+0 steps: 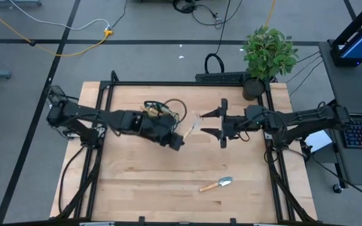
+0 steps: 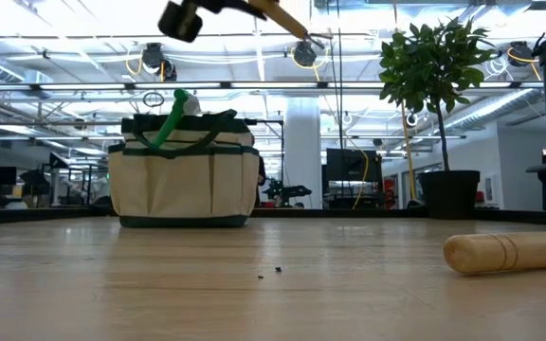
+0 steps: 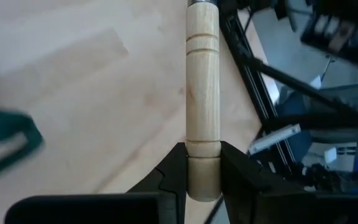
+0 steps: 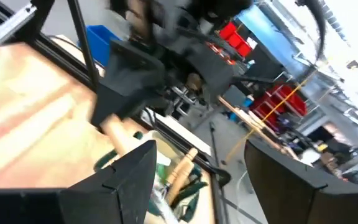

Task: Pick & Place Garden tools in Gardening bag
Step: Put the brown hand rake into the gardening bag

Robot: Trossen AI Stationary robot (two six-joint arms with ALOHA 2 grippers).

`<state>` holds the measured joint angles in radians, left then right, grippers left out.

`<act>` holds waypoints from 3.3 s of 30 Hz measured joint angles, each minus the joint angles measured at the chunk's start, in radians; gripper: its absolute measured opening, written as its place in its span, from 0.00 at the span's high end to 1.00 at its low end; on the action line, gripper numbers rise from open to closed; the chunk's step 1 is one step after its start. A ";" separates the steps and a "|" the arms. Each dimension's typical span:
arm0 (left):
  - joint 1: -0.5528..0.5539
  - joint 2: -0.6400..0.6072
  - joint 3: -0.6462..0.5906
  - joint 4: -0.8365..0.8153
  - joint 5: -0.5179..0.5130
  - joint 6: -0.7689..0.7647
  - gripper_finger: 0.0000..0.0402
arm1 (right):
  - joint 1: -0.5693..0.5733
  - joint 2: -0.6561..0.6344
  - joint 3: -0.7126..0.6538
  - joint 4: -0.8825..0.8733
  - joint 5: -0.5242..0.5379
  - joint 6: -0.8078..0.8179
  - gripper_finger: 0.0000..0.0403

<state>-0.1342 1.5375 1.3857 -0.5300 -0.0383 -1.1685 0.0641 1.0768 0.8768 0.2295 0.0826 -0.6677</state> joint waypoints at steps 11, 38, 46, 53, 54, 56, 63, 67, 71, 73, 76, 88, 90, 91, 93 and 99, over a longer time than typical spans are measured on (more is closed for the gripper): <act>0.153 -0.001 0.000 0.039 0.060 0.086 0.83 | 0.056 0.019 0.000 -0.048 0.249 -0.243 0.41; 0.252 -0.001 -0.001 0.093 0.125 0.106 0.83 | 0.071 0.417 0.001 0.394 0.628 -0.868 0.45; 0.240 -0.001 -0.001 0.108 0.117 0.085 0.83 | 0.048 0.418 0.001 0.427 0.618 -0.872 0.50; 0.224 0.000 -0.001 0.115 0.112 0.059 0.83 | 0.019 0.418 0.001 0.427 0.592 -0.872 0.51; 0.223 0.000 -0.001 0.115 0.109 0.059 0.83 | 0.015 0.418 0.001 0.429 0.580 -0.872 0.52; 0.223 0.000 -0.001 0.114 0.107 0.058 0.83 | 0.013 0.418 0.001 0.430 0.564 -0.871 0.54; 0.223 0.000 -0.001 0.115 0.097 0.047 0.83 | -0.001 0.417 0.001 0.430 0.544 -0.870 0.71; 0.224 0.001 -0.002 0.116 0.098 0.043 0.83 | -0.006 0.417 0.002 0.432 0.543 -0.865 0.83; 0.223 0.001 -0.002 0.116 0.100 0.043 0.83 | -0.005 0.417 0.002 0.430 0.544 -0.863 0.85; 0.224 0.001 -0.002 0.116 0.100 0.056 0.82 | -0.005 0.417 0.002 0.429 0.544 -0.863 0.85; 0.223 0.001 -0.002 0.119 0.092 0.093 0.76 | -0.006 0.417 0.002 0.428 0.548 -0.859 0.85; 0.239 -0.003 0.000 0.096 0.052 0.457 0.47 | -0.006 0.421 -0.001 0.336 0.602 -0.778 0.85; 0.251 -0.011 0.000 0.054 0.050 0.520 0.45 | -0.006 0.420 -0.002 0.306 0.602 -0.748 0.85; 0.257 -0.023 0.000 0.015 0.044 0.554 0.44 | -0.006 0.420 -0.002 0.293 0.602 -0.731 0.85; 0.266 -0.042 0.001 -0.039 0.008 0.590 0.43 | -0.006 0.420 -0.002 0.265 0.602 -0.688 0.85; 0.272 -0.131 0.001 -0.192 -0.174 0.663 0.43 | -0.006 0.420 -0.002 0.268 0.596 -0.555 0.85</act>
<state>0.1375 1.4066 1.3869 -0.7224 -0.2127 -0.5060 0.0581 1.4963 0.8753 0.4980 0.6787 -1.2231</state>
